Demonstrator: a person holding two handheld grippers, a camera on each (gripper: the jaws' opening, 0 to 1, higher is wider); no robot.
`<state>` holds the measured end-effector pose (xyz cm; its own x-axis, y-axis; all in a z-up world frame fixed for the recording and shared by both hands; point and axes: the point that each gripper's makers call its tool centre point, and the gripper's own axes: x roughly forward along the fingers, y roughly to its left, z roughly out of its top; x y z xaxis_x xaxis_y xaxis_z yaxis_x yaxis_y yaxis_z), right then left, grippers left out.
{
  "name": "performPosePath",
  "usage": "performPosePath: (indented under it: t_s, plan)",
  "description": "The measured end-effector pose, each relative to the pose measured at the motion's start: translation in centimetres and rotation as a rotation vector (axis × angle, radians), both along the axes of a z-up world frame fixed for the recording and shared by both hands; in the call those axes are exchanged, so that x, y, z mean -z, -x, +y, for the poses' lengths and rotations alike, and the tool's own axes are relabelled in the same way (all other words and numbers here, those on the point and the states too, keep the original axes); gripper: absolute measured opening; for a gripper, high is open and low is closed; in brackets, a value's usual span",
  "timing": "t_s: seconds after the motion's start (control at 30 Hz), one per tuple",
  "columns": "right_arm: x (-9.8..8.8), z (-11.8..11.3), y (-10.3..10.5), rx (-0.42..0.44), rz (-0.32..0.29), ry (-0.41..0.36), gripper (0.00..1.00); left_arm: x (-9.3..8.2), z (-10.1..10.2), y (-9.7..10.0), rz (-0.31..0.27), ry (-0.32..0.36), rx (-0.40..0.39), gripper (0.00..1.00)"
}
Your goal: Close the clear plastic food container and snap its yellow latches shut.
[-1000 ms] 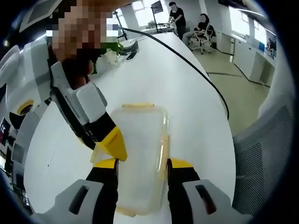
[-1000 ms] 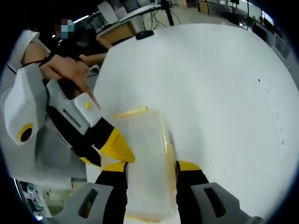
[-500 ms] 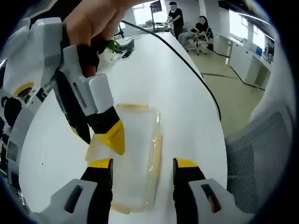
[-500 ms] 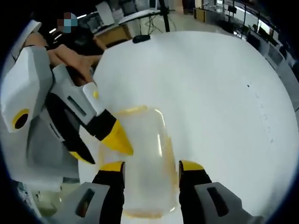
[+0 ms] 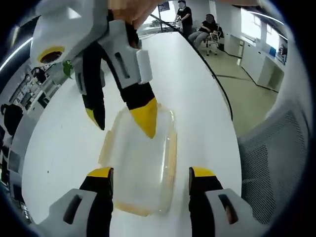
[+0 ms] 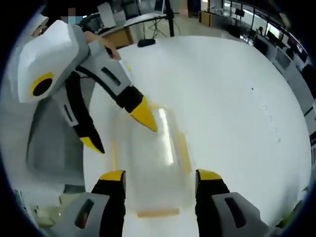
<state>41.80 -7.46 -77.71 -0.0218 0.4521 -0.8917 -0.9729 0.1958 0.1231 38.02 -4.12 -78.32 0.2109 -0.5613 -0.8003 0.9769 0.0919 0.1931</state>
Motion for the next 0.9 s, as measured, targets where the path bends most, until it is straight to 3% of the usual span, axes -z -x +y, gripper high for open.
performPosePath:
  t_s: [0.47, 0.9]
  plan:
    - [0.6, -1.5, 1.2, 0.069, -0.066, -0.025, 0.65, 0.2, 1.1, -1.2, -0.008, -0.021, 0.018, 0.74]
    - [0.7, -1.9, 1.4, 0.103, -0.217, -0.07, 0.76, 0.5, 1.5, -2.1, -0.02, -0.035, 0.024, 0.82]
